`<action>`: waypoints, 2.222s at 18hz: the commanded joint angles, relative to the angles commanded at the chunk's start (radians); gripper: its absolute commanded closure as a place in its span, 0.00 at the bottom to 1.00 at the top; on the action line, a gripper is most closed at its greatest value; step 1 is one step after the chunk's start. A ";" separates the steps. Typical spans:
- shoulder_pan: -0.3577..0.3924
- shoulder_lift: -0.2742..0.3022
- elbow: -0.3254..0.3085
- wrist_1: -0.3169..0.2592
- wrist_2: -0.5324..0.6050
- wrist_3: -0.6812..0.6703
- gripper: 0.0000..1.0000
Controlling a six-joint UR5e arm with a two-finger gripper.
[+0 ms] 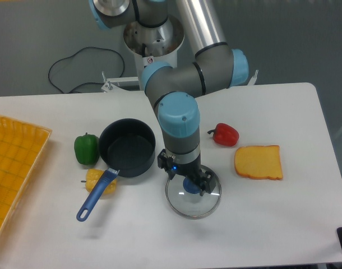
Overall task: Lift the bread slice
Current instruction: 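Move the gripper from the glass lid over to the yellow bread slice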
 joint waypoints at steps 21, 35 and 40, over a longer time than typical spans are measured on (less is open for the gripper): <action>0.247 -0.071 -0.064 0.041 0.000 0.253 0.00; 0.376 -0.074 -0.120 0.037 0.006 0.052 0.00; 0.429 -0.110 -0.065 0.046 -0.015 0.006 0.00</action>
